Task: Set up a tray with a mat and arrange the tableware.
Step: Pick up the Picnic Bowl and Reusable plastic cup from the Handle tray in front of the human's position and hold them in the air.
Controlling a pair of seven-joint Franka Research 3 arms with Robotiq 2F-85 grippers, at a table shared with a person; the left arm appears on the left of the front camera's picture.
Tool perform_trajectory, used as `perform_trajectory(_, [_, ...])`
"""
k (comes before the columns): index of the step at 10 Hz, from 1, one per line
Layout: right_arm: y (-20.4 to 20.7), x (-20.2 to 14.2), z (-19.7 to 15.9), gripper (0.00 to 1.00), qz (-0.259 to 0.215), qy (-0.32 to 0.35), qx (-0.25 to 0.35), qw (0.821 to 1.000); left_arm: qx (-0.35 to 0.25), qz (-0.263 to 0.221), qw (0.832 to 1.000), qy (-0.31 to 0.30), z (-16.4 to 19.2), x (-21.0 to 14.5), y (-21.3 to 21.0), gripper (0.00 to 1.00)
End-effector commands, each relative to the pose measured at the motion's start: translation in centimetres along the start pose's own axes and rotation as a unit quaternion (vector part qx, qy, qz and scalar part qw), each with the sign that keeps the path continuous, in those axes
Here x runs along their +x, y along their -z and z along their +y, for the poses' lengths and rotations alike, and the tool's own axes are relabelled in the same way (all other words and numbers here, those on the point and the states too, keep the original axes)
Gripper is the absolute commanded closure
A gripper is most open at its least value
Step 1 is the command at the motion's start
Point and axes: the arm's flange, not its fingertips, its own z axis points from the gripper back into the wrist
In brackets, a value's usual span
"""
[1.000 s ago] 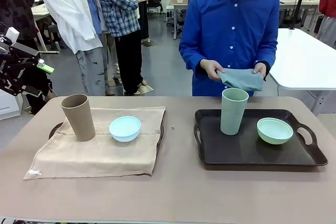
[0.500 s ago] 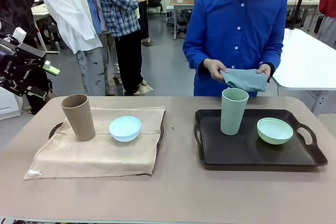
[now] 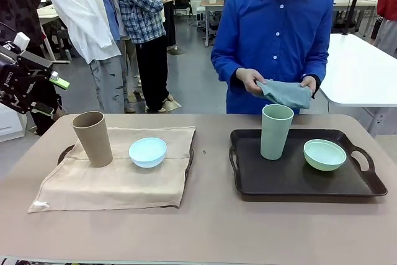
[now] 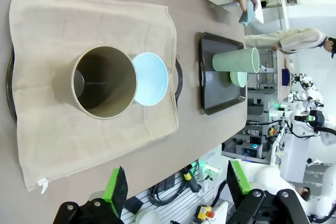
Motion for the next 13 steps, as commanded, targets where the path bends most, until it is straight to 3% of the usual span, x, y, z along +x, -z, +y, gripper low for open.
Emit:
perform_trajectory(1, [0.1,0.1,0.1,0.0,0.0,-0.002,0.004,1.0,-0.001,-0.002,1.0,-0.002,0.2,0.0,-0.2,0.0])
perform_trajectory(12, [0.1,0.0,0.1,0.0,0.001,-0.001,-0.001,1.0,0.0,0.0,1.0,0.0,0.0,0.0,0.0,0.0])
perform_trajectory(13, [0.3,0.2,1.3,0.0,0.002,-0.005,-0.035,0.999,0.019,-0.019,0.999,0.047,-2.5,0.1,0.3,0.0])
